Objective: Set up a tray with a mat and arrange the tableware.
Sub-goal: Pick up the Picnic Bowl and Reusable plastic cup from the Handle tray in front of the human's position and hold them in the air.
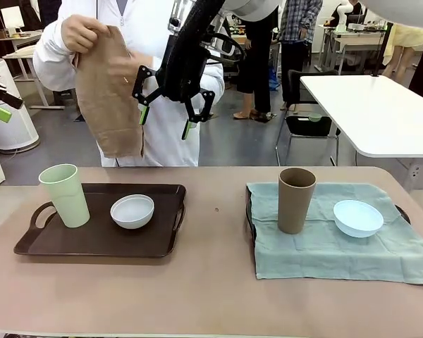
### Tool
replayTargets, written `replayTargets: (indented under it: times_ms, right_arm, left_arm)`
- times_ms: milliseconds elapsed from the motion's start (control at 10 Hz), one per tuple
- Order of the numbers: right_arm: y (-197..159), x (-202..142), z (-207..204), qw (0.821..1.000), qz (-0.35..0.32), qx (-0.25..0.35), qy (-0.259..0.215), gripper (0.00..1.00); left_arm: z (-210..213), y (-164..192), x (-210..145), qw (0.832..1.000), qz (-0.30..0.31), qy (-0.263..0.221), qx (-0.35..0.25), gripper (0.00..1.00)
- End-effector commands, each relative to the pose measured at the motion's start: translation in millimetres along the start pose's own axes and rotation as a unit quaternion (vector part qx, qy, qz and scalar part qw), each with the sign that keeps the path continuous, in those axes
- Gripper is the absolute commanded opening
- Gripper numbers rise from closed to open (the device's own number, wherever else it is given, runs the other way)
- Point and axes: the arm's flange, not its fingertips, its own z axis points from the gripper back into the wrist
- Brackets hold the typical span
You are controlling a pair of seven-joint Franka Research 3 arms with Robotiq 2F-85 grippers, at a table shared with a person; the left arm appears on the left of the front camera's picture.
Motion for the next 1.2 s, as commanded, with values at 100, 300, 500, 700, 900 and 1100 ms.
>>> replayTargets:
  times_ms: [100, 300, 500, 700, 900, 1100]
  right_arm:
    - [9.5, 14.3, -22.3, 0.997, -0.03, -0.073, -0.004, 0.88]
    - [34.1, 33.1, -57.8, 0.99, -0.037, -0.138, -0.016, 0.88]
    - [44.9, 42.2, -76.4, 0.989, -0.036, -0.143, -0.012, 0.88]
    - [49.9, 56.2, -102.2, 0.989, -0.036, -0.143, -0.008, 0.88]
    - [42.0, 73.3, -127.5, 0.988, -0.042, -0.146, -0.033, 0.88]
    - [30.2, 61.2, -126.9, 0.99, -0.03, -0.136, -0.008, 0.88]
  left_arm:
    - [-0.9, 15.3, -5.5, 0.998, -0.049, 0.015, -0.024, 1.0]
    - [-21.1, 43.9, -33.1, 0.987, -0.132, 0.033, -0.081, 1.0]
    - [-38.3, 50.4, -43.3, 0.977, -0.163, 0.037, -0.132, 1.0]
    - [-63.4, 50.1, -55.4, 0.968, -0.182, 0.042, -0.17, 1.0]
    - [-83.3, 52.9, -65.1, 0.968, -0.18, 0.019, -0.176, 1.0]
    - [-85.4, 51.1, -60.8, 0.969, -0.172, 0.028, -0.173, 1.0]
